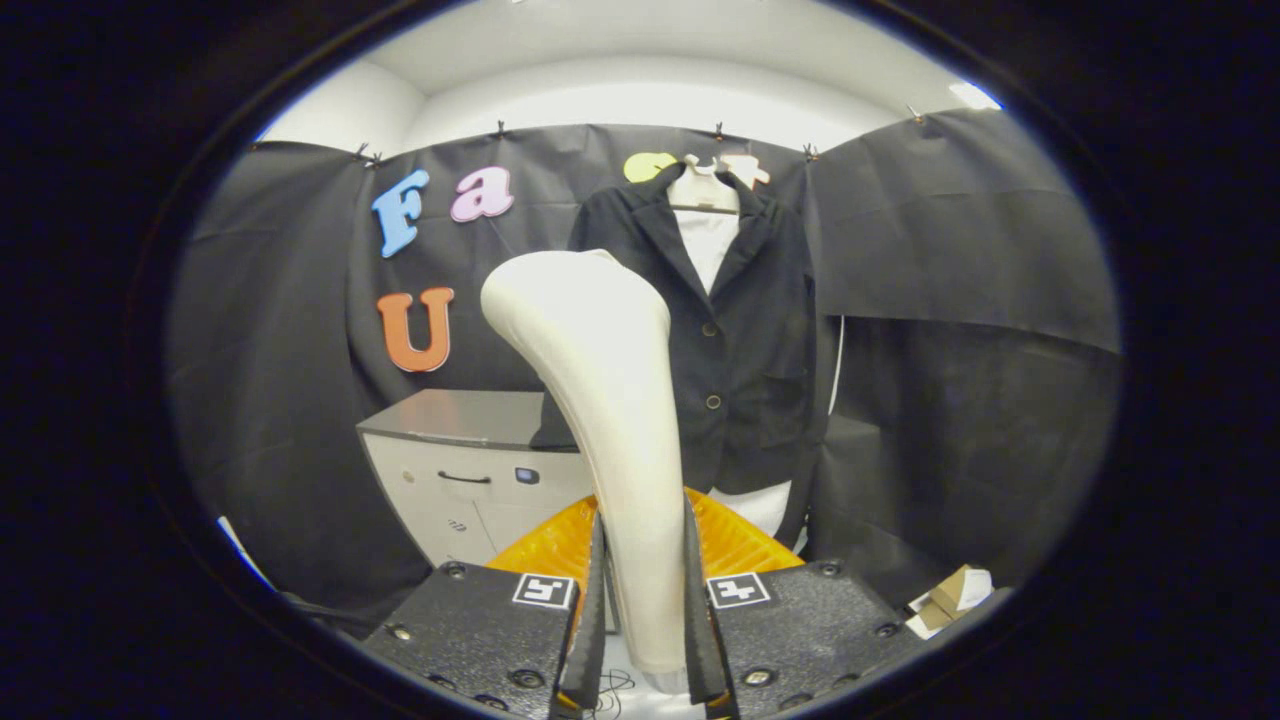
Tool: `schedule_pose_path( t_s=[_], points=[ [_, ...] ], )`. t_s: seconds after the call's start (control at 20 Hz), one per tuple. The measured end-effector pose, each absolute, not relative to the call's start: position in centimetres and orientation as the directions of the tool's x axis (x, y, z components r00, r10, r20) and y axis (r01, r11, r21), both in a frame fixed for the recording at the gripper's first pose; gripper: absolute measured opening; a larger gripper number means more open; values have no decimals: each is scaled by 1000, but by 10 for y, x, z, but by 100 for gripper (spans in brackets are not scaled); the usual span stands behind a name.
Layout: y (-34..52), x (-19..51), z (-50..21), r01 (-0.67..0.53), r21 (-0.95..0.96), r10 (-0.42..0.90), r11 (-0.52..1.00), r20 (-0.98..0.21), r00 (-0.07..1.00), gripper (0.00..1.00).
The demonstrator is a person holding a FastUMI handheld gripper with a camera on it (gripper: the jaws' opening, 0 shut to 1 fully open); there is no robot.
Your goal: Iron the clothes twice with a garment steamer, once on the left side and once on the right side.
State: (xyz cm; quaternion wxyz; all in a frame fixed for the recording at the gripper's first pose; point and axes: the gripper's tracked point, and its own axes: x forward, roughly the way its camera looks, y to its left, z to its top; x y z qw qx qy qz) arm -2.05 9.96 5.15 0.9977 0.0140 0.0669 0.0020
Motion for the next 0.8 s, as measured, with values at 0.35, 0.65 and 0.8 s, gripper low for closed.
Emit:
schedule_pose_path(
  t_s=[0.35,0.65,0.8],
  points=[
    [128,-60,38,-55,10,56,998,-137,989,35],
    [128,-70,38,-64,4,64,998,-137,989,35],
    [126,-70,38,-60,9,60,998,-142,988,35]
  ],
)
